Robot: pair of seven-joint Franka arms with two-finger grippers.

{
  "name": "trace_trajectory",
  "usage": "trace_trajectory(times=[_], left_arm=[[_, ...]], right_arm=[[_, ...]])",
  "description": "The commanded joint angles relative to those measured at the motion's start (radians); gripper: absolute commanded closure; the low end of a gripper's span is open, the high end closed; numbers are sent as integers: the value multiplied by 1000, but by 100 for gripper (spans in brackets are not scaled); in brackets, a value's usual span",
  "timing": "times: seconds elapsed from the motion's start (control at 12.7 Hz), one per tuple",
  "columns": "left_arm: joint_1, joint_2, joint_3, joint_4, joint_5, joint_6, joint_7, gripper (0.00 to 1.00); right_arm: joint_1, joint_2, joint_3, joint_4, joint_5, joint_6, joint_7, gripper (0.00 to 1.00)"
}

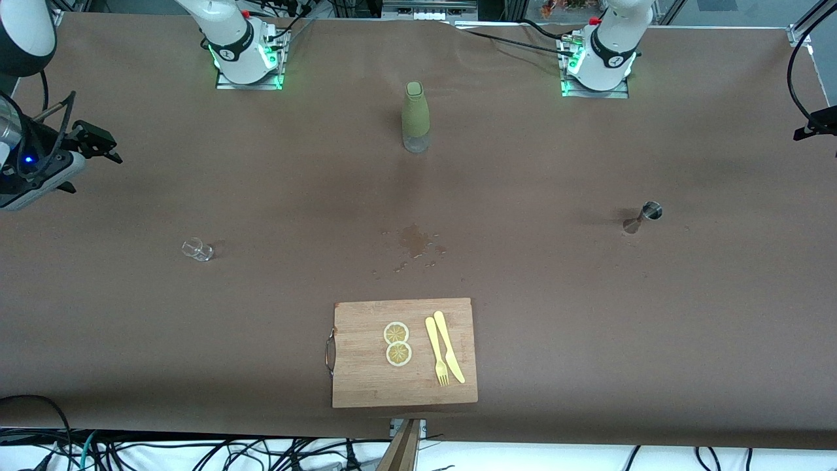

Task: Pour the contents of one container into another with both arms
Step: 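Move the right gripper to the glass beaker while the left gripper nears the jigger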

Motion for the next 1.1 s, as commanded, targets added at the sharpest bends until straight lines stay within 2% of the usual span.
trace_trajectory(times=[0.0, 0.31, 0.47, 0.71, 0.86, 1.02], left_arm=[[41, 37, -11, 43, -75, -45, 142, 0], [106, 196, -11, 97, -198, -48, 390, 0], [136, 273, -11, 112, -262, -54, 516, 0], [163, 338, -11, 117, -329, -53, 610, 0], [165, 379, -11, 117, -356, -53, 659, 0], [165, 434, -11, 117, -411, -53, 765, 0]], right_arm=[[-64, 35, 8, 8, 85, 7, -163, 0], [-130, 105, -1, 10, 186, 7, -418, 0], [-139, 156, -44, 11, 270, 13, -566, 0], [-142, 225, -104, 11, 384, 13, -750, 0], [-174, 283, -110, 11, 459, 36, -908, 0], [-203, 340, -112, 11, 493, 71, -1062, 0]])
